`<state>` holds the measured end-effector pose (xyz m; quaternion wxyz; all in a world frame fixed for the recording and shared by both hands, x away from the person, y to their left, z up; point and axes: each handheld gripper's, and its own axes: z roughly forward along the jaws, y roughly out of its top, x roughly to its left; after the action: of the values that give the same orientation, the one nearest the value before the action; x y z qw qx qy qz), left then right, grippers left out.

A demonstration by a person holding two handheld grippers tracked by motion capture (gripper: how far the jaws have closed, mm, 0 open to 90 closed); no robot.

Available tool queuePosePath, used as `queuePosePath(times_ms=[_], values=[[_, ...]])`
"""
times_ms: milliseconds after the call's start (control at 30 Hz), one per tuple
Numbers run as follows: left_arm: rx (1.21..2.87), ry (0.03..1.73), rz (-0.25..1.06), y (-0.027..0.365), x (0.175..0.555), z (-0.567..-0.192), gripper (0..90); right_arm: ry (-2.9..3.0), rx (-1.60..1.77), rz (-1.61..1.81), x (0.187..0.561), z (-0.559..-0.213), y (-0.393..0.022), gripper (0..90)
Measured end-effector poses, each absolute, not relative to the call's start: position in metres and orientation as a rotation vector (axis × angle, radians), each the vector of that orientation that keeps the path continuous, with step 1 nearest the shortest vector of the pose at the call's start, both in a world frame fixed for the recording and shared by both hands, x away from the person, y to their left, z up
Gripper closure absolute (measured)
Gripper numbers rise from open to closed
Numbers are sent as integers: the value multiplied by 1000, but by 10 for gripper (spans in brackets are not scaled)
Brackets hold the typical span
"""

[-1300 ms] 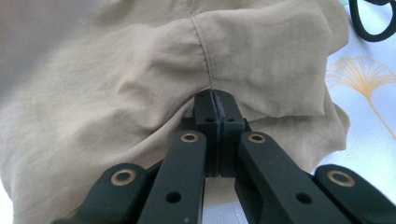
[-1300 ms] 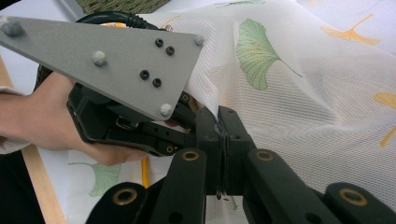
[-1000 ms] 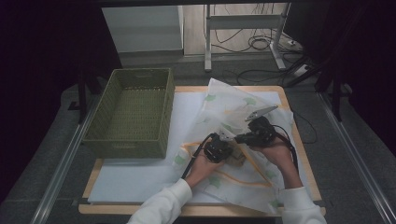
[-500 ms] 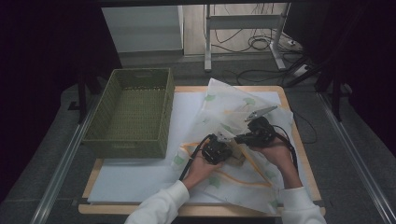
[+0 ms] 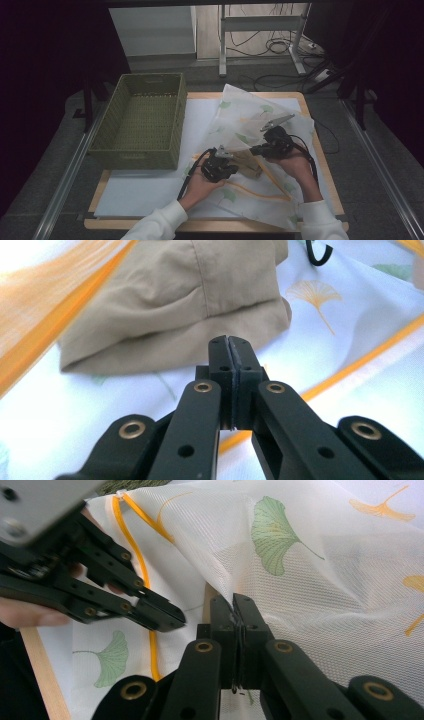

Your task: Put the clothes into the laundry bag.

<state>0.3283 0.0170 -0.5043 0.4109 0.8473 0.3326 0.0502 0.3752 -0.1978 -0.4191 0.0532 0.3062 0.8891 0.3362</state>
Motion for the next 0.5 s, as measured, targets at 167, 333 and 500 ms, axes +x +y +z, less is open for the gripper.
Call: queuePosePath(times_ms=[167, 333, 500], values=[[2135, 836, 123, 30, 320, -502, 900, 2701, 932, 1024, 375, -419, -198, 871], [2127, 847, 123, 46, 312, -500, 899, 2701, 933, 1026, 374, -419, -199, 871], [2123, 868, 111, 66, 304, -501, 896, 2705, 929, 1026, 374, -420, -199, 871]])
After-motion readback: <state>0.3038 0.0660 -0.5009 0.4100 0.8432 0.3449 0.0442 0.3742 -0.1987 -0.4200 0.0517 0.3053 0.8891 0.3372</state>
